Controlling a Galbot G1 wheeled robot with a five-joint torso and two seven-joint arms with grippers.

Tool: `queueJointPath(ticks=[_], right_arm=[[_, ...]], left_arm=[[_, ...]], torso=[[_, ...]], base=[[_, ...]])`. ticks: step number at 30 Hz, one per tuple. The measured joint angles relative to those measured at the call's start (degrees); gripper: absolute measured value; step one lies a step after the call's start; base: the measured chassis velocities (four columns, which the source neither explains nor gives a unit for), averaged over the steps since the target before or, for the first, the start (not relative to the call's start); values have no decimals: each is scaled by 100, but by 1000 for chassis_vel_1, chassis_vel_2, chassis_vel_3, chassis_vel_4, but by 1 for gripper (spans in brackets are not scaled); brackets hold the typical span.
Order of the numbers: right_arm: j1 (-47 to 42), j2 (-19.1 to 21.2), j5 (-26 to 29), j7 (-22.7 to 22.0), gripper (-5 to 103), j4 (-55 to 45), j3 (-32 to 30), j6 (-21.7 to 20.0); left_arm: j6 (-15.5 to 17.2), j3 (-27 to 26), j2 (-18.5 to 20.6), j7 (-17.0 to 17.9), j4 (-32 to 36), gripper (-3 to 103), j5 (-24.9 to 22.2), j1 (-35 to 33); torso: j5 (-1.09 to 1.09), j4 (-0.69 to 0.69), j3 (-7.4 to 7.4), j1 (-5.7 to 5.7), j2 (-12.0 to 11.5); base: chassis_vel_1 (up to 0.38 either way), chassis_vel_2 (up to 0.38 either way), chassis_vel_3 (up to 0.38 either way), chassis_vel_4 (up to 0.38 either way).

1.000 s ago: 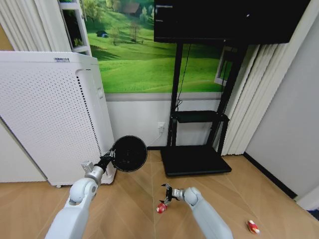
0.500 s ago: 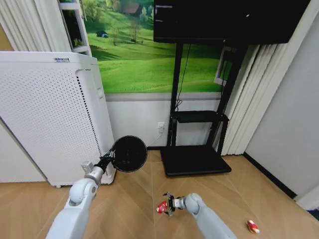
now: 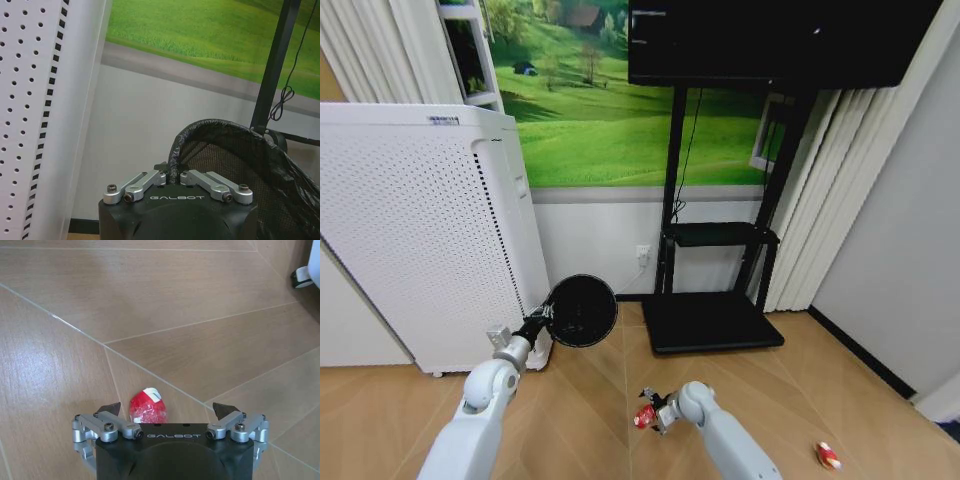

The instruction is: Pick up the trash bin and place the garbage on the floor into it.

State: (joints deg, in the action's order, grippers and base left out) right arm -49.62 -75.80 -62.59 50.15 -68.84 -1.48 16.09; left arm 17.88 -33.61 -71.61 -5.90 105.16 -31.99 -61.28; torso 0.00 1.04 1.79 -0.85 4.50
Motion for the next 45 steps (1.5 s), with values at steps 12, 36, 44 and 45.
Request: queueJointPath(ticks=[12, 36, 44, 45], right_arm=[[710, -252, 1, 229, 100, 971, 392, -362], [1379, -405, 429, 669, 100, 1760, 1334, -514], [1566, -447, 655, 840, 100, 2021, 1525, -532], [1592, -481, 661, 836, 101, 2092, 1550, -539]], left_arm=[[-10, -145, -57, -62, 51, 7, 29, -48], [-90, -397, -240, -217, -31, 7, 125, -48], [-169, -445, -341, -331, -115, 7, 380, -37], [-172, -445, -370, -342, -116, 7, 394, -37]], torso=[[0, 0, 0, 0, 0], [0, 0, 0, 0, 0], [0, 0, 0, 0, 0], [0, 0, 1, -1, 0]], base=[[0, 0, 0, 0], [0, 0, 0, 0], [0, 0, 0, 0], [0, 0, 0, 0]])
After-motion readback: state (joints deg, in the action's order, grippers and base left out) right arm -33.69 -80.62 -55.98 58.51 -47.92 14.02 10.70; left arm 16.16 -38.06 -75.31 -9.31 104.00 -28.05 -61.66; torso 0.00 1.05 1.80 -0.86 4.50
